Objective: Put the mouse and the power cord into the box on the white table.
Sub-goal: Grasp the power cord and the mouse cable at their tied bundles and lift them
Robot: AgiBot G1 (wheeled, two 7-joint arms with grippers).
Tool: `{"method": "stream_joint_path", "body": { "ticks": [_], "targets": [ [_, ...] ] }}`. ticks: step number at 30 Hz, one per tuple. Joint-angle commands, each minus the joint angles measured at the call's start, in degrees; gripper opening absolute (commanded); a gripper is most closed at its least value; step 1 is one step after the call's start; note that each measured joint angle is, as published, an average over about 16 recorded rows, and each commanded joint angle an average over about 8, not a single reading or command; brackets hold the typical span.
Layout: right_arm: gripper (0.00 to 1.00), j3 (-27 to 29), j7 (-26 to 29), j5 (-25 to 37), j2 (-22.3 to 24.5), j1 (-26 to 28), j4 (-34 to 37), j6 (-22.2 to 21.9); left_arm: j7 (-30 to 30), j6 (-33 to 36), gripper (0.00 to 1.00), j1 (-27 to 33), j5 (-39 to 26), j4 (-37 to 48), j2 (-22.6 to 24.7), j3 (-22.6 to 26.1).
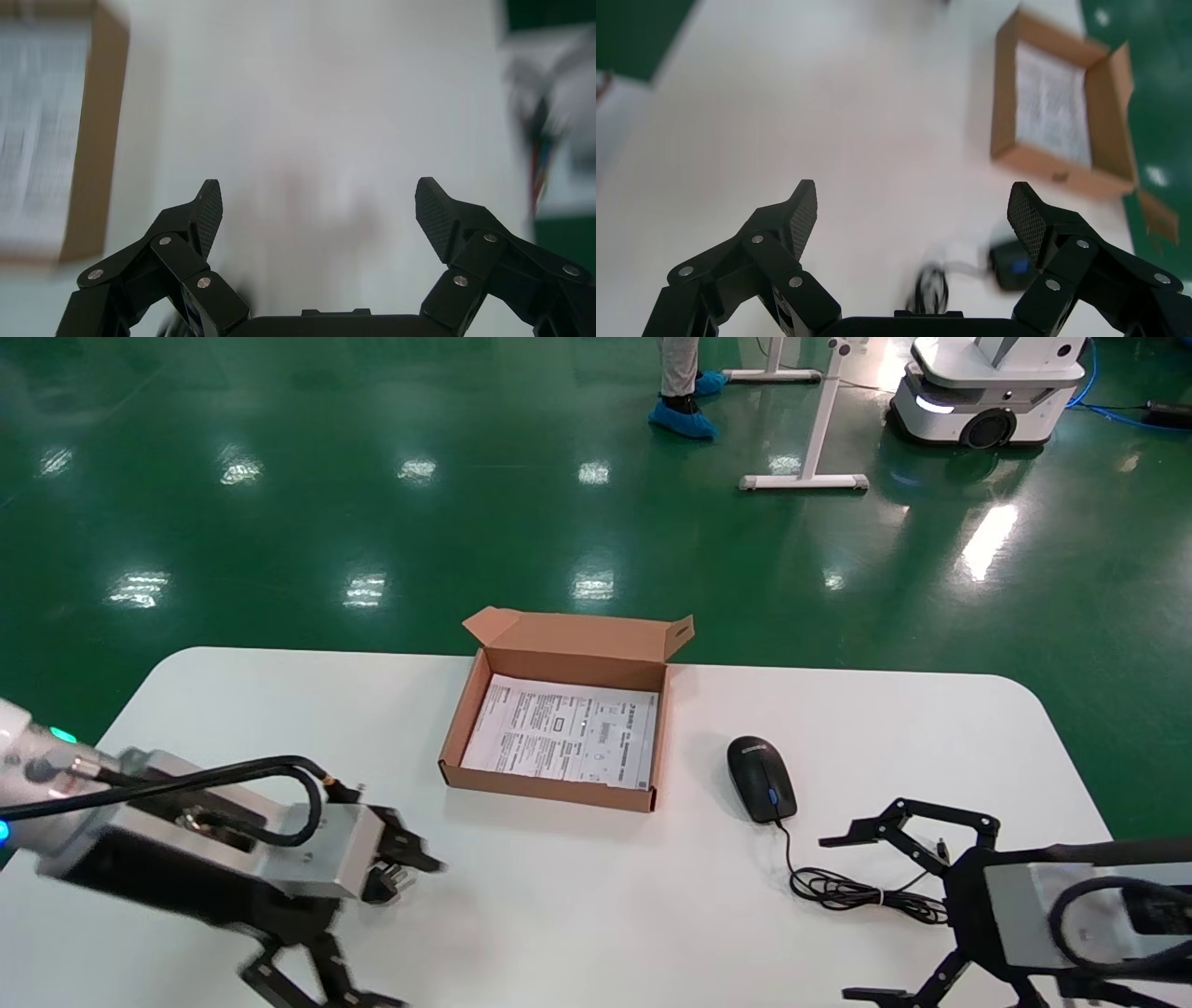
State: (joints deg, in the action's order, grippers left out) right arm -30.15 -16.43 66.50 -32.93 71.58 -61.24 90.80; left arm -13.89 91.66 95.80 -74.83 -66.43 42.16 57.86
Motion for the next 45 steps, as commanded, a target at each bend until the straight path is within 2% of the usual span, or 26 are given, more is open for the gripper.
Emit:
{"method": "stream_joint_path", "body": {
  "ticks": [1,7,14,24,32,33,34,40,41,42,45],
  "targets": [
    [1.00,-2.28,-3.64,2.77,-0.55,1.90,2.68,-0.01,1.67,0.04,1.00,4.46,-3.76,2.01,0.71,5.27],
    [1.00,-7.55,-11.20,7.37,-5.03,6.47,13.05,-0.40,9.23,-0.41,1.00,10.96,-6.77,14.78,5.08,15.17],
    [1.00,-11.20,-18.40,11.08,-10.92,11.25,25.53,-1.26,18.04,-1.18,1.00,12.73,-6.41,30.22,11.31,20.36],
    [1.00,-13.97,-27.61,15.76,-17.49,16.56,41.76,-3.52,29.21,-3.51,1.00,12.38,-7.05,48.77,17.51,22.28],
    [1.00,-15.22,-32.14,18.07,-20.26,18.81,50.40,-5.62,34.90,-4.86,1.00,11.64,-6.57,57.36,20.58,21.93],
    [0.96,-15.32,-32.50,18.26,-20.50,18.98,51.22,-5.90,35.41,-5.03,1.00,11.48,-6.52,58.12,20.86,21.90],
    [0.86,-15.40,-32.79,18.40,-20.72,19.14,51.96,-6.12,35.87,-5.21,0.98,11.29,-6.47,58.79,21.12,21.87],
    [0.11,-15.69,-33.48,18.88,-21.71,19.88,55.20,-6.51,37.81,-6.14,0.25,10.27,-6.41,61.75,22.07,21.88],
    [0.02,-15.71,-33.47,18.92,-21.81,19.98,55.58,-6.48,37.98,-6.23,0.12,10.16,-6.41,62.07,22.17,21.89],
    [0.00,-15.74,-33.46,18.95,-21.90,20.06,55.86,-6.44,38.11,-6.30,0.02,10.09,-6.40,62.32,22.24,21.89],
    [0.00,-15.79,-33.43,19.05,-22.07,20.24,56.43,-6.37,38.32,-6.46,0.00,9.97,-6.40,62.83,22.39,21.93]
  ]
}}
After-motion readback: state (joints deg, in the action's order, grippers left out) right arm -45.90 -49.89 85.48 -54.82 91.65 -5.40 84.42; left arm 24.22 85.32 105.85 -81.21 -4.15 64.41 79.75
